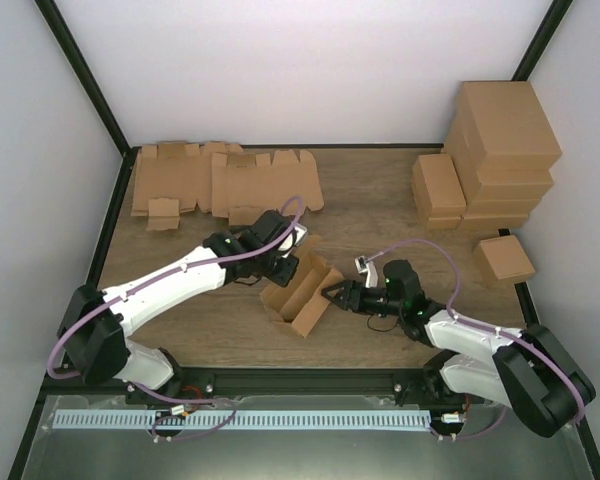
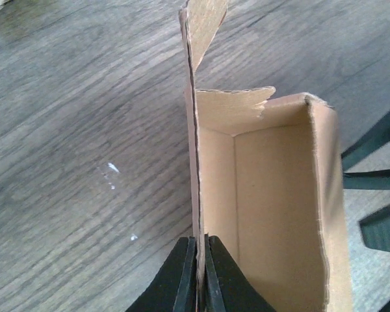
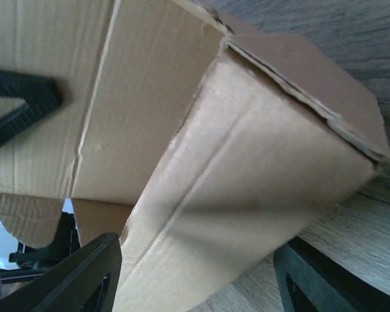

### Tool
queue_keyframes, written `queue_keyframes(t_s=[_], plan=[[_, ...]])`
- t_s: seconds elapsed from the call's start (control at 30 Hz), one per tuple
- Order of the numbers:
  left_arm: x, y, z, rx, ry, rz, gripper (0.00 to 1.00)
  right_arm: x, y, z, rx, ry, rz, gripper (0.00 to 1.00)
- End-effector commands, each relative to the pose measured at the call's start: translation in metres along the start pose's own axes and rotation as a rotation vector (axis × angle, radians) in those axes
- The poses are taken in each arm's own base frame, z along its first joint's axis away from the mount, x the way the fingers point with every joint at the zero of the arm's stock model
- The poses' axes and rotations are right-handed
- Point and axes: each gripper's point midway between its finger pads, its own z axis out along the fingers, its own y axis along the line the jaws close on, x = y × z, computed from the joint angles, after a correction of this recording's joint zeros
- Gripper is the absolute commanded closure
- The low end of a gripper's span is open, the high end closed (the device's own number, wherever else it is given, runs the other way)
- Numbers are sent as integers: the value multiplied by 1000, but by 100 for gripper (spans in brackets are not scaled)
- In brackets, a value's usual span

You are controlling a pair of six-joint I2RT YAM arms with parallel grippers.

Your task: Fold the paper box

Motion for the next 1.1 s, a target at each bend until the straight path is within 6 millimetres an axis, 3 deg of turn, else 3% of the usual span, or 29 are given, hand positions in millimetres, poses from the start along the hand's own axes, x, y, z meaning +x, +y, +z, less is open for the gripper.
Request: queue_keyframes(t_s=[0.0, 0.23, 0.3, 0.37, 0.57, 0.73, 0.87, 1.07], plan=[[-8, -22, -11, 33, -54, 19, 94, -19, 23, 0, -71, -45, -12, 35], [-4, -63, -15, 60, -90, 66, 94, -28, 17, 6, -41, -65, 34, 40], [1, -68, -12, 52, -85, 71, 94, -29, 15, 2, -46, -104, 61, 28], [6, -69, -8, 39, -82, 65, 94, -31, 13, -4, -51, -150, 104, 20], [14, -63, 3, -1, -72, 7, 94, -43, 16, -21, -73, -274, 202, 19], [11, -65, 4, 9, -89, -28, 94, -54, 14, -34, -84, -375, 292, 10], [8, -71, 0, 50, -106, -36, 94, -60, 4, -35, -59, -412, 446, 10], [14, -72, 2, 75, -113, -40, 94, -64, -6, -20, -24, -377, 638, 6]])
